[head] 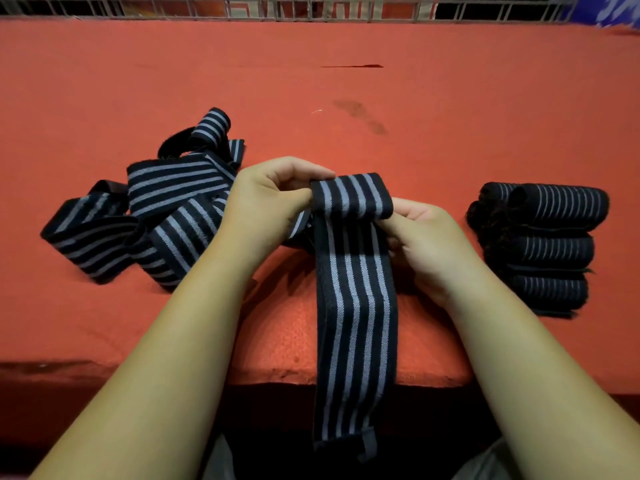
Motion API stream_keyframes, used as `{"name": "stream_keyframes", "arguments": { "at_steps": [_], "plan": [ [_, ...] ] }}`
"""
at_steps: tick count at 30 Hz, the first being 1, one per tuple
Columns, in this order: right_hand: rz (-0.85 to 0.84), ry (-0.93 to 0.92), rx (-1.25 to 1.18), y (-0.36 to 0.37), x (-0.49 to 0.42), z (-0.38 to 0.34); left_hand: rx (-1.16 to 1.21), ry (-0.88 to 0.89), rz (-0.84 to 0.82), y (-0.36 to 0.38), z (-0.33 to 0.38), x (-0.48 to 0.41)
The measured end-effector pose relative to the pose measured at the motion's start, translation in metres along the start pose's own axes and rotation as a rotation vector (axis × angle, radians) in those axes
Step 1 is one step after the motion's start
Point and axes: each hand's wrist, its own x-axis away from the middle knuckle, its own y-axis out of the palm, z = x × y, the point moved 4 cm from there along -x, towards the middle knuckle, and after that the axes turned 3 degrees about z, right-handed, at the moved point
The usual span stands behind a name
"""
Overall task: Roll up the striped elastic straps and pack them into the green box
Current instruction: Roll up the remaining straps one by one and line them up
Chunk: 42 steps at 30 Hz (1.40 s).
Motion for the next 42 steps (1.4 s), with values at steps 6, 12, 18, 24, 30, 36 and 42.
{"name": "stream_keyframes", "arguments": {
  "at_steps": [6,12,18,24,30,36,42],
  "plan": [
    [-0.012,-0.021,0.013,-0.001,0.002,-0.005,-0.049,0.009,-0.114,-0.002,0.0,0.002],
    [-0.02,0.002,0.105,-0.008,0.003,-0.008,-0.014,0.0,-0.09,0.002,0.0,0.006],
    [-0.235,0.003,0.336,-0.015,0.011,-0.013,-0.026,-0.008,-0.064,0.005,0.005,0.012],
    [-0.169,-0.097,0.375,-0.016,0.007,-0.007,0.035,-0.193,-0.019,0.009,0.007,0.018],
    [-0.032,-0.208,0.37,-0.015,0.005,-0.014,0.032,-0.345,-0.22,0.02,0.007,0.034],
    [-0.029,-0.255,0.517,-0.012,0.004,-0.014,0.153,-0.302,-0.223,0.022,0.0,0.032],
    [-0.228,-0.226,0.5,-0.012,0.002,-0.011,0.209,-0.304,-0.19,0.023,-0.007,0.033]
  ]
}}
